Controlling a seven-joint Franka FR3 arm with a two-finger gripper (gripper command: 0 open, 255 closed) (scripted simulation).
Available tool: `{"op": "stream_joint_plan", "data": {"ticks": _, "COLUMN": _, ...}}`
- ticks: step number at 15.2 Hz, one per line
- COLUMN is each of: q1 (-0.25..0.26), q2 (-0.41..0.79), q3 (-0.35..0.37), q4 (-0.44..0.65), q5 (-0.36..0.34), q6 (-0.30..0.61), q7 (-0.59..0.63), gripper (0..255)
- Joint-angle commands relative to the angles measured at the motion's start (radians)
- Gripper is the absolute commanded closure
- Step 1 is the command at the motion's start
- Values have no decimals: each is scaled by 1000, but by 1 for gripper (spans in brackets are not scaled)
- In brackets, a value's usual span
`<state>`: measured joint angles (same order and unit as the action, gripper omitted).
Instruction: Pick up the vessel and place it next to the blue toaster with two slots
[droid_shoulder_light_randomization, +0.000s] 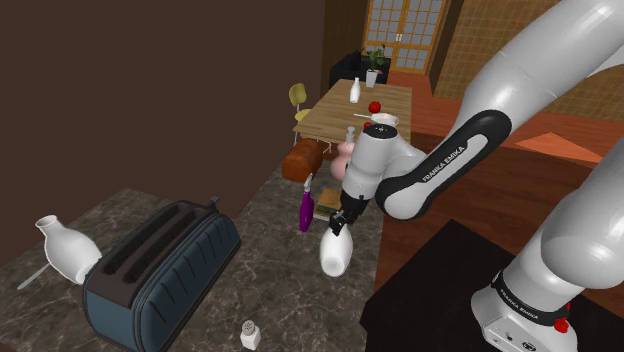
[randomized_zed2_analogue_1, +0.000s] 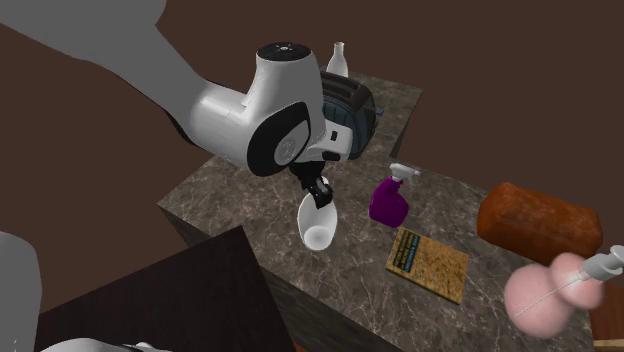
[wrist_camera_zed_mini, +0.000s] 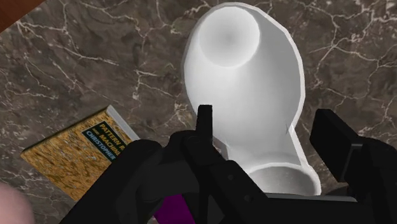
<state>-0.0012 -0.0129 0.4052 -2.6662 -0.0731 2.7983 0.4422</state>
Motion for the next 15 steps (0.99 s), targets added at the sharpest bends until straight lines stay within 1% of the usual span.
{"op": "stream_joint_plan", "data": {"ticks": 1, "q1": 0, "q2": 0, "q3": 0, "q4": 0, "q5": 0, "q6": 0, "q7": 0, "gripper": 255}}
{"op": "stream_joint_plan", "data": {"ticks": 9, "q1": 0, "q2": 0, "q3": 0, "q4": 0, "q5": 0, "q6": 0, "q7": 0, "gripper": 255}}
{"op": "stream_joint_plan", "data": {"ticks": 15, "q1": 18, "q2": -95, "q3": -3, "q4": 9, "q5": 97, "q6": -96, "q7": -72, "gripper": 255}}
